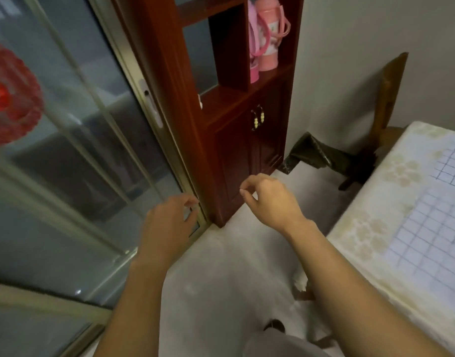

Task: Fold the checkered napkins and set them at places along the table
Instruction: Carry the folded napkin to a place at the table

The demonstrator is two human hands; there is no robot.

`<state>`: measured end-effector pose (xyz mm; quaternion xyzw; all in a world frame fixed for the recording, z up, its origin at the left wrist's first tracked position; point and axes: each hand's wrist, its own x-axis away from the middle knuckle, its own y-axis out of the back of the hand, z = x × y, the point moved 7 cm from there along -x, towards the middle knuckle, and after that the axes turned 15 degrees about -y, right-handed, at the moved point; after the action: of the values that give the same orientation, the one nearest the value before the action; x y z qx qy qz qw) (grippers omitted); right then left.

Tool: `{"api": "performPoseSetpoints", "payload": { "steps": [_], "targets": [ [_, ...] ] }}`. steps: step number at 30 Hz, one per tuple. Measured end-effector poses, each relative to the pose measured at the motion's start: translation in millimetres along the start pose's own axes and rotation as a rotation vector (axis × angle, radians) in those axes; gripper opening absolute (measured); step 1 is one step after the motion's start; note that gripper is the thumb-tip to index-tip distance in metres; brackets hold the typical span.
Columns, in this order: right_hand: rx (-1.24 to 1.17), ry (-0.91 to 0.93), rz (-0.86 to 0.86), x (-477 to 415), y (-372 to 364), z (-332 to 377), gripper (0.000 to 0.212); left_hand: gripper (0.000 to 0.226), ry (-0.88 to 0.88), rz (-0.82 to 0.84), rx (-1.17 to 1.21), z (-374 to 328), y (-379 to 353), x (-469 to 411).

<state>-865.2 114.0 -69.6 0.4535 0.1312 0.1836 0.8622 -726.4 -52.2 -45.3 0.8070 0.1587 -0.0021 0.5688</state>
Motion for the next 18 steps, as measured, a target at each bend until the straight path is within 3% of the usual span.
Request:
{"api": "performPoseSetpoints", "payload": {
  "steps": [8,18],
  "targets": [
    [-0.036,-0.113,-0.035,-128,28,-39,0.018,0.017,-0.19,0.073,-0.024,-13,-34,-172],
    [0.063,-0.546,-0.206,-210,84,-216,0.02,0.02,-0.524,0.266,0.044,-111,-165,-377]
  ]
}}
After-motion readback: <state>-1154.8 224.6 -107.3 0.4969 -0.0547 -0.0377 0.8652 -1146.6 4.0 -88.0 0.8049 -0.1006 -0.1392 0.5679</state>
